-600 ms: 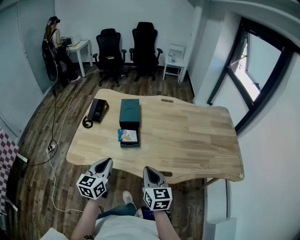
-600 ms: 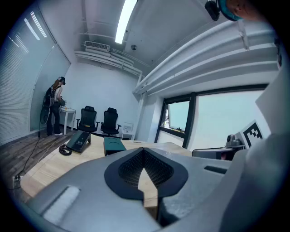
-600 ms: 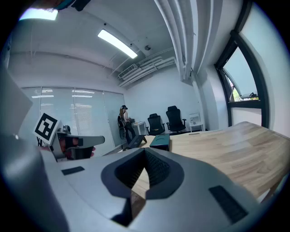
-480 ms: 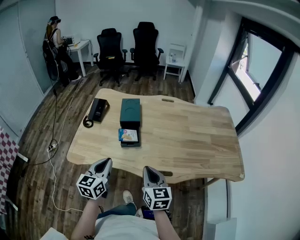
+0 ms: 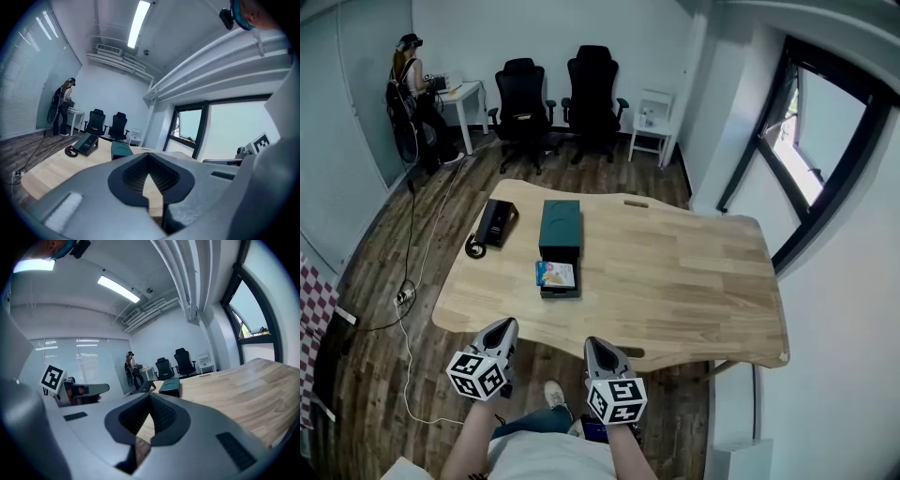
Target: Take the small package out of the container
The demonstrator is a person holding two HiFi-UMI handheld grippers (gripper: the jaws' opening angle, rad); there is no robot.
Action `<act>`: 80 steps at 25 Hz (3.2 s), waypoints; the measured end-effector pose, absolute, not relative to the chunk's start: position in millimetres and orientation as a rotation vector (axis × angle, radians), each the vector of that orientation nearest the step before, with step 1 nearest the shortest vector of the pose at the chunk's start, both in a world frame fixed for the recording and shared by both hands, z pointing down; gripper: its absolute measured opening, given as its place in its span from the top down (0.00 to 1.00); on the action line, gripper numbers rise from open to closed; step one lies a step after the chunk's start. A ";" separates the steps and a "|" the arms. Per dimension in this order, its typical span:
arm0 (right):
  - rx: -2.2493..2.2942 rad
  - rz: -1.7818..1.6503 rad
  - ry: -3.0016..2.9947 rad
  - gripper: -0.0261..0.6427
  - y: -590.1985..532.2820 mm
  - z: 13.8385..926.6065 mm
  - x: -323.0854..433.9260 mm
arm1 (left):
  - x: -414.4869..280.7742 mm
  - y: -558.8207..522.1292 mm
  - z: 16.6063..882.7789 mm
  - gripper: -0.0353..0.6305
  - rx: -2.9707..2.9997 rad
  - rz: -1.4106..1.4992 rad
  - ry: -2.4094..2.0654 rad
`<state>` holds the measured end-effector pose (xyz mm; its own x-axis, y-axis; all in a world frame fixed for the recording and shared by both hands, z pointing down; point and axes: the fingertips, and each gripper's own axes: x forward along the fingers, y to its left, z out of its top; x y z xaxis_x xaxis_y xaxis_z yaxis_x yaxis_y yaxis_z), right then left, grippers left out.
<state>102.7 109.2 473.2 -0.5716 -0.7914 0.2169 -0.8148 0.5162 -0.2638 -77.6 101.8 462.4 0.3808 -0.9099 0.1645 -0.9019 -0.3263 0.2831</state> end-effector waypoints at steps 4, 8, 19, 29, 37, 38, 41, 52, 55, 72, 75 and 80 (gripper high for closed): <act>1.415 0.553 -2.683 0.95 97.6 478.4 103.6 | -78.0 87.1 471.1 0.95 2.299 -0.040 -1.569; 1.429 0.579 -2.663 0.95 74.4 484.1 107.6 | -82.6 61.9 470.6 0.95 2.301 -0.123 -1.540; 1.468 0.397 -2.579 0.95 -31.2 478.2 79.1 | -108.4 -65.3 464.6 0.95 2.330 -0.148 -1.477; 1.580 0.356 -2.545 0.95 -79.6 478.8 62.3 | -137.4 -125.9 488.1 0.95 2.301 -0.164 -1.403; 1.585 0.436 -2.525 0.95 -101.2 492.7 58.7 | -138.1 -145.6 497.6 0.95 2.360 -0.034 -1.419; 1.569 0.442 -2.522 0.95 -105.1 495.1 55.6 | -137.8 -148.1 497.6 0.95 2.378 -0.005 -1.422; 1.550 0.432 -2.518 0.95 -115.5 497.5 48.6 | -137.0 -155.8 497.9 0.95 2.403 0.029 -1.413; 1.604 0.419 -2.512 0.95 -133.5 496.9 57.2 | -139.8 -166.2 512.8 0.95 2.405 0.086 -1.392; 1.611 0.429 -2.502 0.95 -137.0 501.2 56.4 | -141.1 -168.3 519.7 0.95 2.389 0.098 -1.390; 1.510 0.568 -2.440 0.95 -140.0 557.2 48.0 | -128.2 -150.8 591.5 0.95 2.206 0.169 -1.249; 1.495 0.584 -2.431 0.95 -138.8 564.0 48.1 | -127.1 -148.2 601.0 0.95 2.164 0.156 -1.223; 1.489 0.618 -2.406 0.95 -139.5 577.4 54.4 | -121.6 -144.2 616.7 0.95 2.119 0.182 -1.182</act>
